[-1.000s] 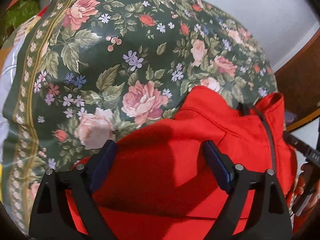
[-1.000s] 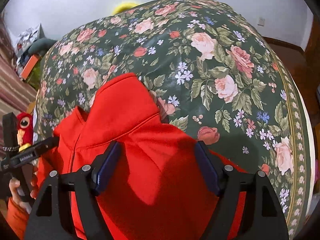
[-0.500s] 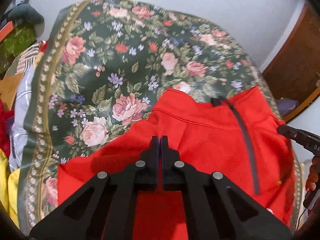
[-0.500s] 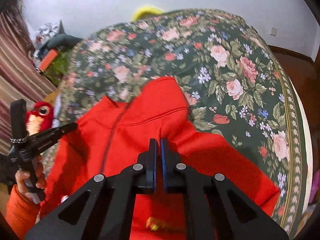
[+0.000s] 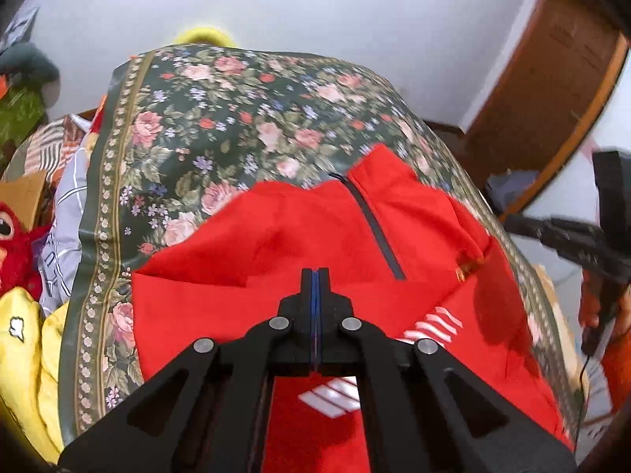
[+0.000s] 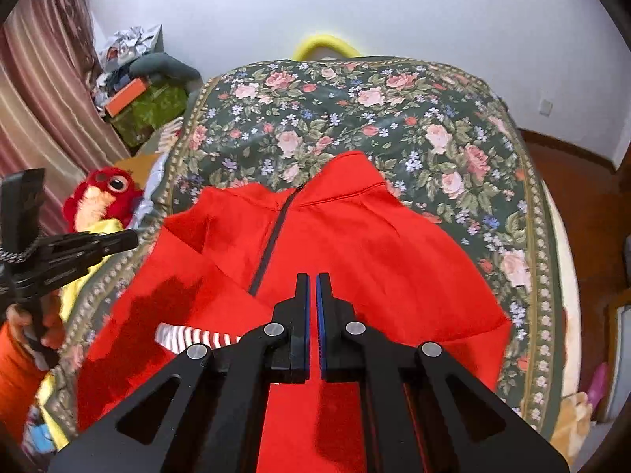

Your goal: Fold large clothes

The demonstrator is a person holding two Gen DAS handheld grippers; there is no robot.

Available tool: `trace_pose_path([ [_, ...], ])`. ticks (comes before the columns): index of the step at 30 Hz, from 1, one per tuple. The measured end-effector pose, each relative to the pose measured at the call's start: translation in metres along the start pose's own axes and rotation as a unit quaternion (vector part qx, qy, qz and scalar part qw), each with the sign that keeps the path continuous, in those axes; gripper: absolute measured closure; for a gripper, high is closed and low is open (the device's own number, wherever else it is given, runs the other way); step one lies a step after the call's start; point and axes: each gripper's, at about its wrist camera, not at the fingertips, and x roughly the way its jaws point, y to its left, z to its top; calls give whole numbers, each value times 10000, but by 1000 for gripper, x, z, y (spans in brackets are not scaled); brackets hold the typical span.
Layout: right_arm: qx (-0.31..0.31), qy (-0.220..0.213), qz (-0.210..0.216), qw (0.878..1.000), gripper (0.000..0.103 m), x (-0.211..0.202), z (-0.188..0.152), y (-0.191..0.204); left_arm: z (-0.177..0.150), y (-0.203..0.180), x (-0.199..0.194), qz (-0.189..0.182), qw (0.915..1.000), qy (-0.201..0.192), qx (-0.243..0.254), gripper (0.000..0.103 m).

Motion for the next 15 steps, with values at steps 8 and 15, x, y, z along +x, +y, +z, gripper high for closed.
trace_pose_path([
  [8, 359, -293, -314, 9984, 31, 19, 22, -24, 13, 22, 25, 69, 9988, -40, -476, 43],
  [15, 1299, 105, 63, 9914, 31, 83, 58, -69, 58, 91, 88, -237, 9826, 182, -1834, 18],
])
